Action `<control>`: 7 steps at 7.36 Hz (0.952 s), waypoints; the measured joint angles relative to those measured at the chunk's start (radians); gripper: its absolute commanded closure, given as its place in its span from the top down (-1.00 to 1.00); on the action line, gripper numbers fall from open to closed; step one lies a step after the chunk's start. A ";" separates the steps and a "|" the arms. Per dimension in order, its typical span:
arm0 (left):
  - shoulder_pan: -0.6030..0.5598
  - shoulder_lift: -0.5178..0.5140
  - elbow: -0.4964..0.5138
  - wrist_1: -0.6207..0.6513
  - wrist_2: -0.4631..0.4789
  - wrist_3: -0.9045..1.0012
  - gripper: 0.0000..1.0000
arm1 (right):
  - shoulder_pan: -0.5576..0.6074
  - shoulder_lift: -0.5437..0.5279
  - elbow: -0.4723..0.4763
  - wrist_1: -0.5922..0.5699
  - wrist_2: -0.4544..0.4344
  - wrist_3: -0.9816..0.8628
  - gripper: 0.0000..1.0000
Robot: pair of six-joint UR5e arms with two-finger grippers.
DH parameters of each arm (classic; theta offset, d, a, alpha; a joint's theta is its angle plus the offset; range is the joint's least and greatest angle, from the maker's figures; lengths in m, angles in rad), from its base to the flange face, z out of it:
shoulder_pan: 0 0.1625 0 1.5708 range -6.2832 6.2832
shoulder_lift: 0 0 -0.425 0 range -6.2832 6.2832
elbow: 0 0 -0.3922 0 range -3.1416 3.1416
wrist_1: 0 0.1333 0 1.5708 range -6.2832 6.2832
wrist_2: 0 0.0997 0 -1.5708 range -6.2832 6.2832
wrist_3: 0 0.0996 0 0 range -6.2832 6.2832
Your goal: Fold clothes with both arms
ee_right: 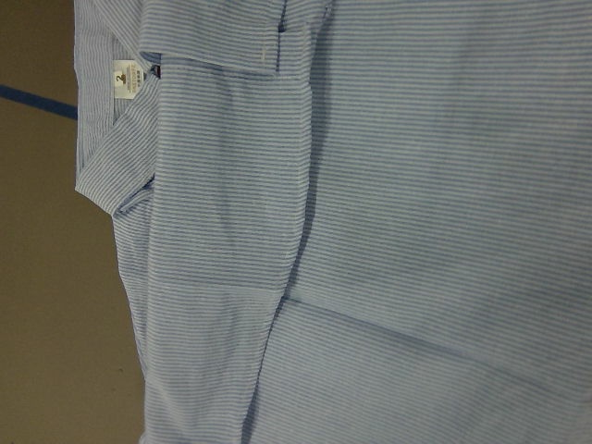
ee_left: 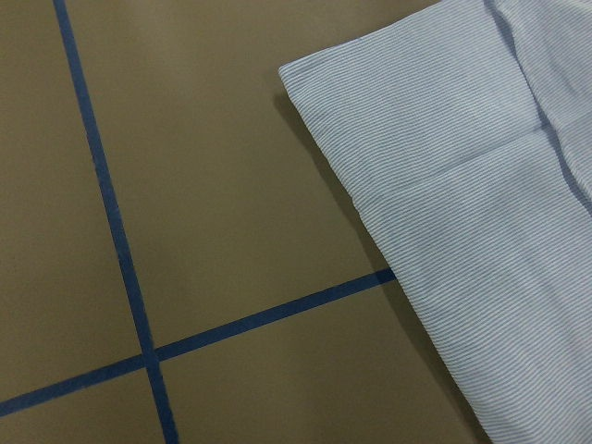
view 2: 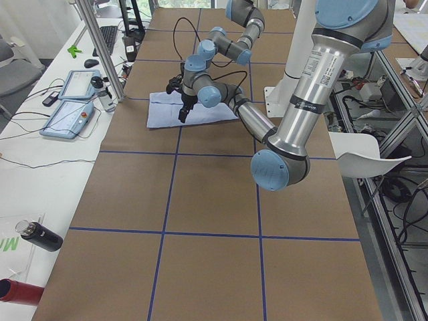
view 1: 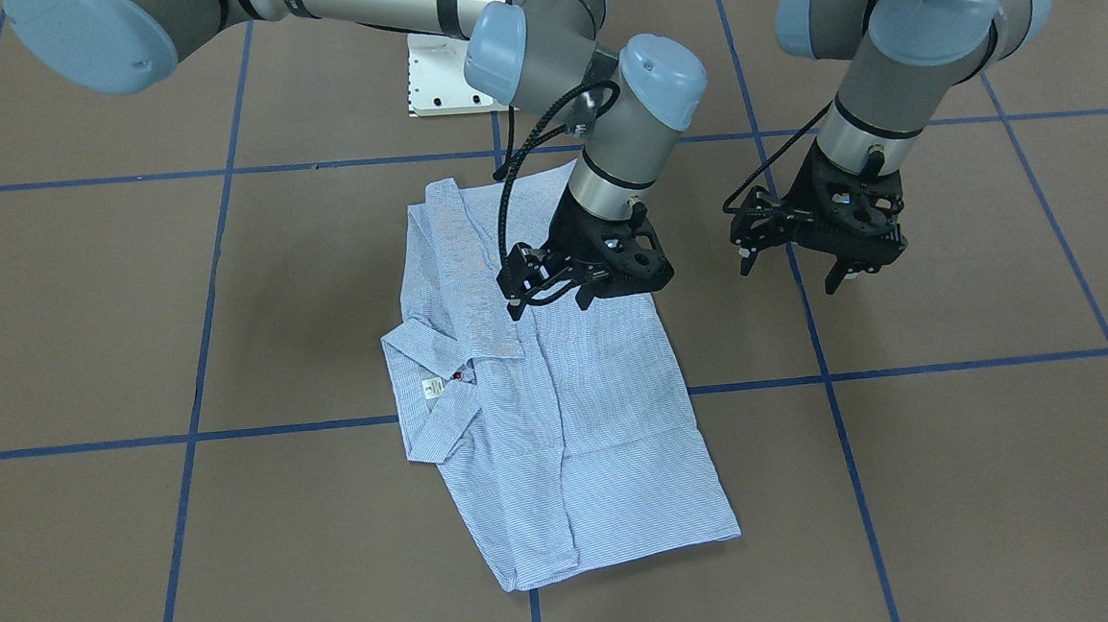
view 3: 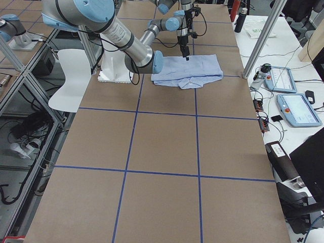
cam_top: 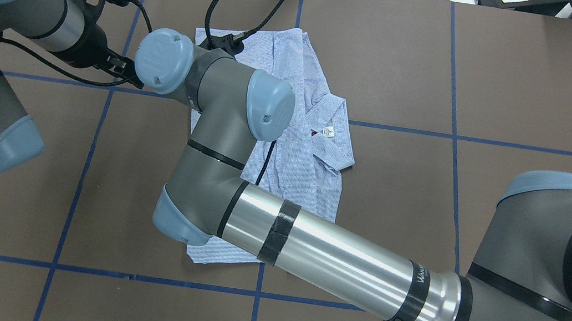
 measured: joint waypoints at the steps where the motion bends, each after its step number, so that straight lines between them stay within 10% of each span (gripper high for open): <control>1: 0.001 0.002 -0.005 0.000 -0.002 -0.002 1.00 | -0.014 0.006 -0.024 -0.036 -0.021 -0.048 1.00; 7: 0.000 0.010 -0.023 0.000 -0.019 -0.005 1.00 | -0.051 0.002 -0.105 -0.016 -0.106 -0.086 0.99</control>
